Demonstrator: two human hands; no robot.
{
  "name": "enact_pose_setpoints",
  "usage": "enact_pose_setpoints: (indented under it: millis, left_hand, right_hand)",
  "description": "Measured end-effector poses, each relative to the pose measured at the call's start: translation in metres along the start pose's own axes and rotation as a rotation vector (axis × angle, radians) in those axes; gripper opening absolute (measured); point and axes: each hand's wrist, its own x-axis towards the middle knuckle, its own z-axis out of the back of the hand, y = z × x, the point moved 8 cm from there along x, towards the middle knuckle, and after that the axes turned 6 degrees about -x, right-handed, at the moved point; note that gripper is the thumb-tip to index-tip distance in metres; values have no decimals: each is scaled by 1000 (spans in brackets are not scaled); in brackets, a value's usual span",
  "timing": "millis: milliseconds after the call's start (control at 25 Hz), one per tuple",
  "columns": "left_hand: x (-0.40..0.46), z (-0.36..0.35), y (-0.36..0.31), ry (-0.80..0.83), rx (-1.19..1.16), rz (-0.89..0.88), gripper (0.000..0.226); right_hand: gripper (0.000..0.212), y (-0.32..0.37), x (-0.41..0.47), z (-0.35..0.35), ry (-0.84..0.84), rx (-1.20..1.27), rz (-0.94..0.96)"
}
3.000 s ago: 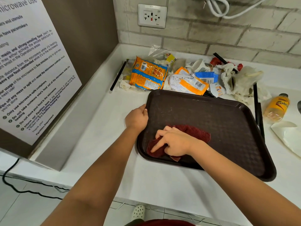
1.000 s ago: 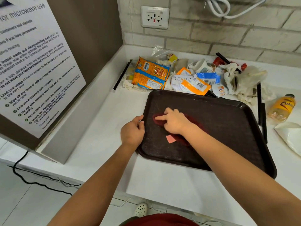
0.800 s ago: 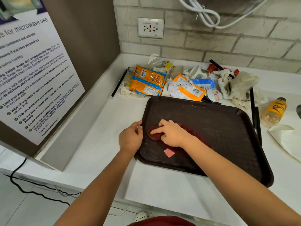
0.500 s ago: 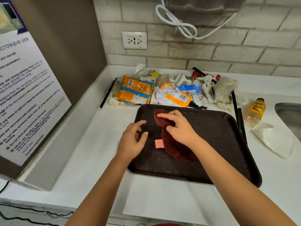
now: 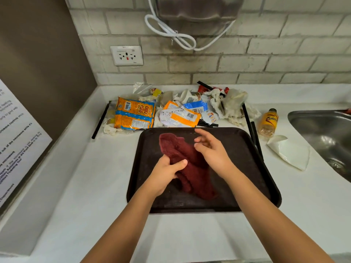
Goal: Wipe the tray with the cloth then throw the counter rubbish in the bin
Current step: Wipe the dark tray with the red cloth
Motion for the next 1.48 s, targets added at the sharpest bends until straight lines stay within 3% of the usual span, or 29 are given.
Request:
enact_pose_setpoints:
  millis: [80,200,240,360,480,640,760,880,960,1120,1200,1280,1360,1480]
  left_hand:
    - [0,-10,-2,58,-79,23,25]
    - [-1,-29,-11,149,-177,20,27]
    - [0,-34,-13,163,-184,21,28]
    - [3,-39,-16,93,-86,10,26]
    - [4,-43,-23,-6,36,-40,23]
    - [3,-71,-15,103,33,38,28]
    - [8,-97,-6,246,-5,55,57]
    - [14,-121,5,311,14,96,114]
    - [13,-137,13,360,-42,147,128]
    - [7,-159,13,452,-184,129,65]
    - [0,-164,5,356,-249,165,32]
    - [-3,-167,1,234,-268,252,15]
    - [-6,-173,-5,174,-261,288,13]
    - [-11,-181,-8,150,-253,299,18]
  right_hand:
    - [40,-24,-4,9,58,-62,-193]
    - [35,-43,-19,3,279,227,-357]
    - [29,-40,-18,9,244,333,-312]
    - [15,-30,-13,50,-95,463,-92]
    - [20,-22,-18,89,-334,309,33]
    - [26,2,-35,123,-437,190,182]
    - [31,32,-49,134,-329,137,287]
    - [30,62,-62,138,-198,54,377]
    - [28,76,-68,143,-162,36,393]
    - [29,71,-70,173,-236,129,341]
    - [21,35,-63,193,-352,223,161]
    - [20,-17,-58,196,-358,384,-119]
    - [25,-55,-63,174,-178,626,-315]
    - [43,-75,-80,140,153,754,-337]
